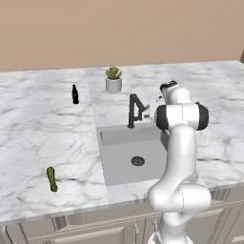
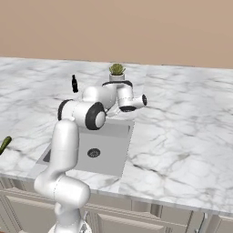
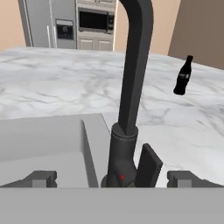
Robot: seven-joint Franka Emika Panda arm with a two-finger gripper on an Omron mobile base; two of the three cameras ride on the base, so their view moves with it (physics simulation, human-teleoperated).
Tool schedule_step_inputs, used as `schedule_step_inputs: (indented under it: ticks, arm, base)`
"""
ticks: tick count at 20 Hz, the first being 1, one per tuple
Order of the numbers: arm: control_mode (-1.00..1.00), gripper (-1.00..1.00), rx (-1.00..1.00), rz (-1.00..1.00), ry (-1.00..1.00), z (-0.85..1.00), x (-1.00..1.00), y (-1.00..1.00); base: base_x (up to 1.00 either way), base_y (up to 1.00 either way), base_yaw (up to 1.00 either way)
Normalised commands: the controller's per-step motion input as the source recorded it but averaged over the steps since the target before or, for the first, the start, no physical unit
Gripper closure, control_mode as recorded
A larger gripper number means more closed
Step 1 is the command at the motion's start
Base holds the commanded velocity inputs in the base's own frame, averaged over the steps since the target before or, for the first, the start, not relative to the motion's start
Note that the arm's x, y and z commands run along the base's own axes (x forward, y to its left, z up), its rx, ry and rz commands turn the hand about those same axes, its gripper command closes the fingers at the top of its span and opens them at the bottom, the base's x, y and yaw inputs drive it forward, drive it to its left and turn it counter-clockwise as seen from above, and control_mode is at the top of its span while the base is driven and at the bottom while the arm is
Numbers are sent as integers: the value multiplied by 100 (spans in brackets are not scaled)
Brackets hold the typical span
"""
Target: Turn on the sink faucet. Then move the squash from the counter to the sink. Turn off the sink. Move the vegetable from the sink to the pot next to the stove. Finally move the pot to the rear center burner.
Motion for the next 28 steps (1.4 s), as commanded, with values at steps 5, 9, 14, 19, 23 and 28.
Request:
schedule_step_inputs:
  ticks: [5,9,14,19,23,28]
  arm:
    - [-100,-100,1,0,0,-12,14,0]
    - [-100,-100,1,0,0,-8,12,0]
    - [-100,-100,2,0,0,-10,8,0]
    - [-100,-100,2,0,0,-8,7,0]
    - [-100,-100,3,0,0,0,3,2]
    - [-100,-100,1,-1,2,0,0,8]
  base:
    - [0,0,0]
    - [0,0,0]
    - [0,0,0]
    - [0,0,0]
    - [0,0,0]
    - [0,0,0]
